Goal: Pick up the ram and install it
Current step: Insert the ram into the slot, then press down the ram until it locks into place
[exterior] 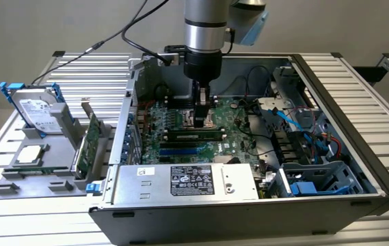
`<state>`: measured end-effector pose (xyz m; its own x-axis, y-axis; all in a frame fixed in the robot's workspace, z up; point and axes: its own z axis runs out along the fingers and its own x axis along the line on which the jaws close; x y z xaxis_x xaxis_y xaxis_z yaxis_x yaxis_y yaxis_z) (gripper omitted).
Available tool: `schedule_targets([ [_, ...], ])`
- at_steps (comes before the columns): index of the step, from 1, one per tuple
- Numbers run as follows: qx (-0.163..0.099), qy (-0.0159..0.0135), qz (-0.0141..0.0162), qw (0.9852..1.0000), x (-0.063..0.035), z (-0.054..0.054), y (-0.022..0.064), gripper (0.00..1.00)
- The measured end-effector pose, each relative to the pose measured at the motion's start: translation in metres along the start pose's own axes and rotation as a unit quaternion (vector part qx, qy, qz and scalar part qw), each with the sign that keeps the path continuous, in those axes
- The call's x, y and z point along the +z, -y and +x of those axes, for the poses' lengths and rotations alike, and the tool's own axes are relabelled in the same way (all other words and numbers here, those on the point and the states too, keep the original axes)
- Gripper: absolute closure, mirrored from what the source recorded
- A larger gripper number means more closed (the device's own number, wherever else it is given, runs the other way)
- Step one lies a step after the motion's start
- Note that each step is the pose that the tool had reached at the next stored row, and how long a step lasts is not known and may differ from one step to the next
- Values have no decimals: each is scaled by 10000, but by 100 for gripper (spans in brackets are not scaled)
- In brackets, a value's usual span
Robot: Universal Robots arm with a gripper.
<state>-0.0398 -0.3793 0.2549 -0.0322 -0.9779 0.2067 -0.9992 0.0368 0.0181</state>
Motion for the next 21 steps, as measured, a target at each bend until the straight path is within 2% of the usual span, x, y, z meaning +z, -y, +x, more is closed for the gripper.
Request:
schedule_targets([
  [1, 0, 0, 0, 10000, 0, 0, 0, 75],
  [2, 0, 0, 0, 10000, 0, 0, 0, 75],
  [4, 0, 1, 0, 10000, 0, 0, 0, 87],
  [6, 0, 1, 0, 10000, 0, 0, 0, 89],
  [17, 0, 4, 0, 10000, 4, -1, 0, 89],
  [21, -1, 9, 0, 10000, 71, -15, 0, 89],
])
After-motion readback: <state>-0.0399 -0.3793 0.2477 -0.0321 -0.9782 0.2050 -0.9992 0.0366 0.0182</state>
